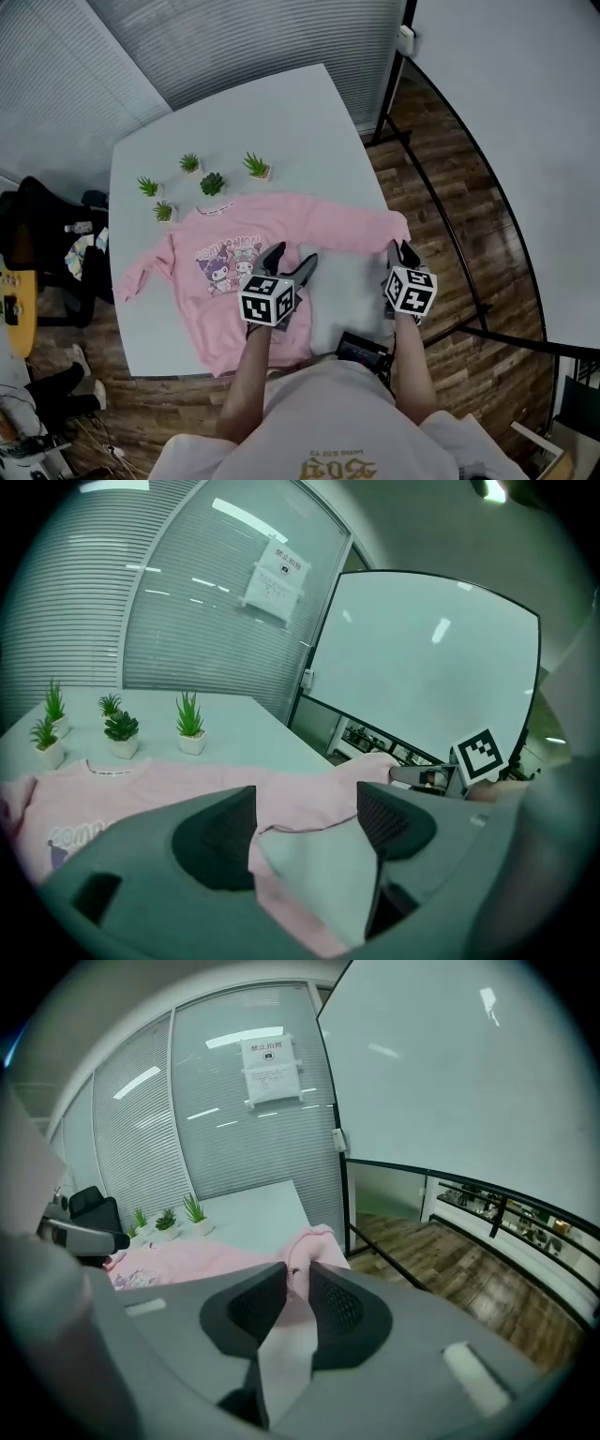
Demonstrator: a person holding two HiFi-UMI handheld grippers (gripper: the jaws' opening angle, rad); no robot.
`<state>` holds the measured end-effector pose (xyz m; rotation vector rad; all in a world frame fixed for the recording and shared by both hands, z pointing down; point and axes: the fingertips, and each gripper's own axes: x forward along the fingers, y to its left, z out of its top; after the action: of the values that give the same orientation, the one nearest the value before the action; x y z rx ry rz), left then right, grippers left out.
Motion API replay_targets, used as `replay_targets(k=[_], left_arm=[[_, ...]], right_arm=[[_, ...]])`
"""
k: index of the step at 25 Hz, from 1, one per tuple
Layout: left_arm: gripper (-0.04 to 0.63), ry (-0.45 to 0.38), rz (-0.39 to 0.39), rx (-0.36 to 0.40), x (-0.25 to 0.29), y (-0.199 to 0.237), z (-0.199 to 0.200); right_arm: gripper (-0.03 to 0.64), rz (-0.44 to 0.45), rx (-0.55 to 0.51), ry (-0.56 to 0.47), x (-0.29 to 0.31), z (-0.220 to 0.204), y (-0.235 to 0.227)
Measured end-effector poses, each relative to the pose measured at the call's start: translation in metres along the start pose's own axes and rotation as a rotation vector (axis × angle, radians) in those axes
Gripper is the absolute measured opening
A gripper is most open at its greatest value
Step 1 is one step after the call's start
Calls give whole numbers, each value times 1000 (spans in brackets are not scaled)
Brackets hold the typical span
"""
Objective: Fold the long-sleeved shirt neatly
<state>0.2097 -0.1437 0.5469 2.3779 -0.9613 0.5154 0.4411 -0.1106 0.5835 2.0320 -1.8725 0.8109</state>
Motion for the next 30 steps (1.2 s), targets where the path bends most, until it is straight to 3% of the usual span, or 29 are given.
replay_targets(k=[18,30], left_arm=[[373,-74,68,-16,-38,28,20],[373,-118,178,-30,-85,64,23]], right_arm=[[86,89,-26,-97,-10,51,40],[86,191,-77,-118,-8,68,95]])
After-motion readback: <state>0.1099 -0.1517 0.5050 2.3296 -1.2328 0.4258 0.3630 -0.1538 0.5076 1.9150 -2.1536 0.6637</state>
